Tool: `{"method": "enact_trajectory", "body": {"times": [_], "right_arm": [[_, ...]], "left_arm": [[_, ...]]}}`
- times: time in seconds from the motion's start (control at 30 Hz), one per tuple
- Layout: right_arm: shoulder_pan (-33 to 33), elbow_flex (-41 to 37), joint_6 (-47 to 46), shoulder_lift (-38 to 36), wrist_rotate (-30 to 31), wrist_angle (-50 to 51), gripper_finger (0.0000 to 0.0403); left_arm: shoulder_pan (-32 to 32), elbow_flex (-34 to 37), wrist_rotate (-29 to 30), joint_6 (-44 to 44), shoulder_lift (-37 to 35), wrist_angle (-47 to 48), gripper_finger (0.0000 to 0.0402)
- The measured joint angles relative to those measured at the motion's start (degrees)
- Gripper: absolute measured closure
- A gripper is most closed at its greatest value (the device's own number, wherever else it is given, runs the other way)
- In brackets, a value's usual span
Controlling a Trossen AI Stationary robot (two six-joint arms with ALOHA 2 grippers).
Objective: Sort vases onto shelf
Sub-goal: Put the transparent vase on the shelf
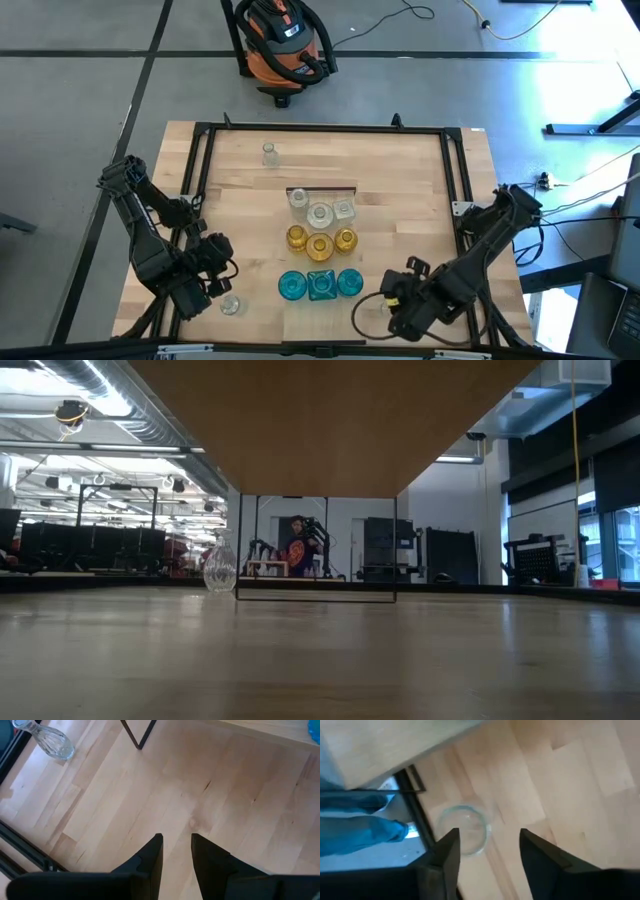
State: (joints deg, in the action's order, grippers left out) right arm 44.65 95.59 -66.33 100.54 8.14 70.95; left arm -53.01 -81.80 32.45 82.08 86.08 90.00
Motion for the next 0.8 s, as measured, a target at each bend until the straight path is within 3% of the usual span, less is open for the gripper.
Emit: {"method": "enact_trajectory", "body": {"times": [0.17,0.3,0.4,0.53,0.7,0.8], "right_arm": [[-0.09,-5.43,-0.96,0.01,-0.56,-6.45,0.0222],[-0.07,-10.73,-4.35,0.01,-4.88,-10.38,0.0229],[-0.16,-13.61,-6.93,0.01,-6.33,-10.09,0.0276],[-0.05,-13.87,-3.39,0.01,-5.59,-11.10,0.0383],[-0.05,-10.90,-0.99,0.06,-4.74,-8.15,0.0398],[-0.05,-6.07,0.21,0.06,-4.76,-1.44,0.0399]], "left_arm": [[0.00,0.00,-0.02,0.02,0.00,-0.15,0.0308],[0.00,0.00,-0.37,0.04,0.00,-0.65,0.0308],[-0.01,0.00,-0.39,0.37,0.00,-0.72,0.0308],[0.00,0.00,-0.39,0.44,0.00,-0.98,0.0308],[0.00,0.00,-0.39,0.46,0.00,-1.13,0.0308],[0.00,0.00,-0.37,0.48,0.00,-1.18,0.0308]]}}
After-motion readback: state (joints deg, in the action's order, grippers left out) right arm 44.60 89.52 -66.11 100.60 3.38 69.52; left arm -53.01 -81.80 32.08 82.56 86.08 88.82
